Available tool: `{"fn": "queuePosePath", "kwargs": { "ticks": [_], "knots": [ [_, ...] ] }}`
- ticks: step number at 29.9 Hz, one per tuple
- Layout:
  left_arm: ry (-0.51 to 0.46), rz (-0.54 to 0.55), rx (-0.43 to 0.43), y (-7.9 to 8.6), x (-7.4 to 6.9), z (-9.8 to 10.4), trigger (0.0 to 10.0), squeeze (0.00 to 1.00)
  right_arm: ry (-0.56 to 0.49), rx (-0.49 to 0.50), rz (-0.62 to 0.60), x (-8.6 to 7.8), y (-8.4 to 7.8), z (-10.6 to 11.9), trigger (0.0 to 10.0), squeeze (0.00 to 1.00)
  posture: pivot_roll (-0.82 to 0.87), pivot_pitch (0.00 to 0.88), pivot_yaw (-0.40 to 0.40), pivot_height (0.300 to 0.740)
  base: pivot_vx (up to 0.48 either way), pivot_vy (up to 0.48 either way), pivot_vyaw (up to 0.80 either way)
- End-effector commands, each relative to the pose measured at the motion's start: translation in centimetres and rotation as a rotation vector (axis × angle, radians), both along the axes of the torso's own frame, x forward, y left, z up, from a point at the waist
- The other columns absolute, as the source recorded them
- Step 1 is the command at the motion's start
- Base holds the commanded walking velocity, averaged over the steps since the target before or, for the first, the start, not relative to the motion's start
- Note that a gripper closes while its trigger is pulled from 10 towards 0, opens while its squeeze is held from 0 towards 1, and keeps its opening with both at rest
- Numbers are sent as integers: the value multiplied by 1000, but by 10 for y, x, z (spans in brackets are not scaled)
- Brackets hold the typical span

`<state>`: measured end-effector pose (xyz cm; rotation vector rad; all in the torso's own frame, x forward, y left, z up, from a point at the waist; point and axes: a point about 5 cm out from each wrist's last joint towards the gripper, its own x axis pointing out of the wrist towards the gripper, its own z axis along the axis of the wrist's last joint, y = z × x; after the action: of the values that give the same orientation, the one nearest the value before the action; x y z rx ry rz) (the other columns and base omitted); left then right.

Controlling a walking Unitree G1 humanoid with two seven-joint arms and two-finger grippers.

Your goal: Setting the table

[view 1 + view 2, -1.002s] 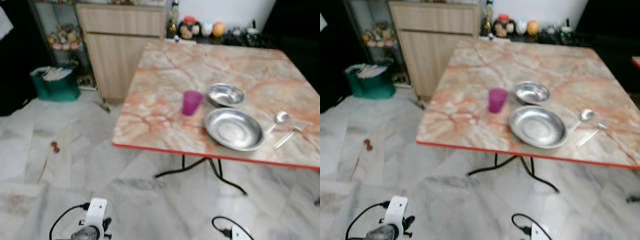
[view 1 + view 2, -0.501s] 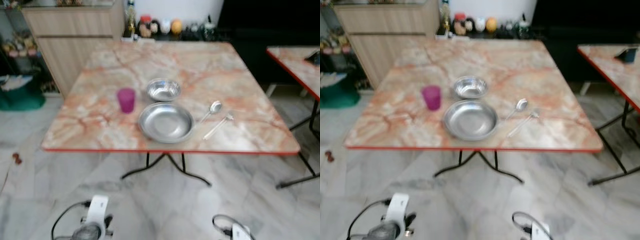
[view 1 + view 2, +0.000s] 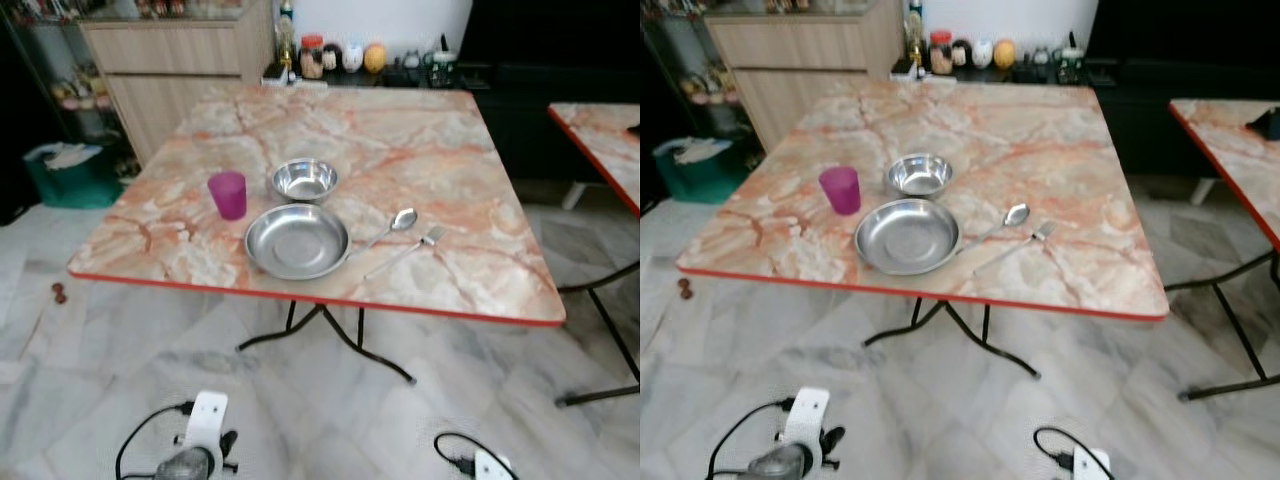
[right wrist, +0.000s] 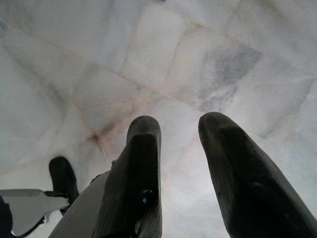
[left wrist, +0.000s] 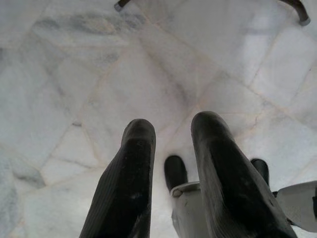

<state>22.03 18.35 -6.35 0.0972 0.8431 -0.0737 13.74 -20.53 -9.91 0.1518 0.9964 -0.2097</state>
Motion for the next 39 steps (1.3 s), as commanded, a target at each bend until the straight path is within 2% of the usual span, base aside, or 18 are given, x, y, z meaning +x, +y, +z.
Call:
{"fn": "queuePosePath", "kwargs": {
  "ticks": [1, 8, 13, 18, 21, 25, 30, 33, 37, 39],
  "knots": [
    [11, 15, 5, 5, -2, -1, 10000, 0, 5, 7, 4, -1, 2, -1, 10000, 0, 46, 0, -32, 740, 0, 0, 0],
    [1, 14, 12, 6, -2, -1, 10000, 0, 5, 8, 7, -1, 2, -1, 10000, 0, 48, 0, -33, 740, 0, 0, 0],
    [-53, -46, 49, 5, 4, 4, 10000, 0, 7, 7, 10, -1, 2, -1, 10000, 0, 48, 0, -31, 740, 0, 0, 0],
    [-197, -90, 24, 9, 16, 18, 10000, 0, 10, 6, 15, -2, 2, -1, 10000, 0, 58, 0, -27, 740, 0, 0, 0],
    [-230, -104, 30, 11, 17, 21, 10000, 0, 12, 5, 20, -2, 2, -1, 10000, 0, 62, 0, -28, 740, 0, 0, 0],
    [-324, -103, 27, 15, 19, 30, 10000, 0, 13, 6, 24, -3, 2, -1, 10000, 0, 60, 0, -23, 740, 0, 0, 0],
    [-458, -137, 25, 19, 16, 44, 10000, 0, 8, 0, 6, -3, 1, -1, 10000, 0, 65, 0, -23, 740, 0, 0, 0],
    [-569, -125, 42, 27, 12, 62, 10000, 0, 12, -5, 1, -3, 0, -1, 10000, 0, 74, 0, -25, 740, 0, 0, 0],
    [-630, -176, 58, 26, 9, 76, 10000, 0, 14, -7, 2, -3, 0, -1, 10000, 0, 77, 0, -24, 740, 0, 0, 0],
    [-670, -162, 50, 26, 9, 87, 10000, 0, 13, -8, 7, -3, 0, -1, 10000, 0, 77, 0, -23, 740, 0, 0, 0]
  ]
}}
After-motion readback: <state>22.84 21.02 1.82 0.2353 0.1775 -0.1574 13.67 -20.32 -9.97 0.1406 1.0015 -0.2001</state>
